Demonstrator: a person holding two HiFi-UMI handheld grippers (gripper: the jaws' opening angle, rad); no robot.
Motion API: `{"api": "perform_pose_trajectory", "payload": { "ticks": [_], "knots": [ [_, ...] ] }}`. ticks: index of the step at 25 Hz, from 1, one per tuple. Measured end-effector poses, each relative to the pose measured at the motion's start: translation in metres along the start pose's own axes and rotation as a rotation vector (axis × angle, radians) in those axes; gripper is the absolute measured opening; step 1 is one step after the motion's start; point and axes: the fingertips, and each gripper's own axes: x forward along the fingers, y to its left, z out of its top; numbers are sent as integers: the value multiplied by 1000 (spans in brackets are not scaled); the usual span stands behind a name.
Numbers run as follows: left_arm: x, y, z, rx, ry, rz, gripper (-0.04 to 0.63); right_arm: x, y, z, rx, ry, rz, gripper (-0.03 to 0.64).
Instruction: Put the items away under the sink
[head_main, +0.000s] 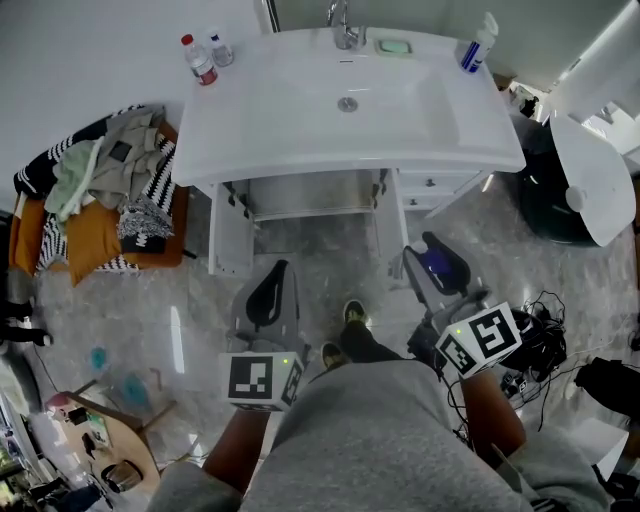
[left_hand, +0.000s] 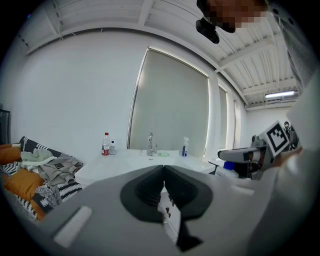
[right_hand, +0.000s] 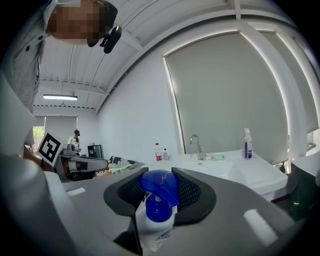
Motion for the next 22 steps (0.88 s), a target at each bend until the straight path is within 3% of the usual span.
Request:
{"api": "perform_pose_trajectory", "payload": {
  "ticks": [22],
  "knots": [
    [64,8,16,6,-6,62,12,65,-33,-12,-1,40,91,145]
  ]
}}
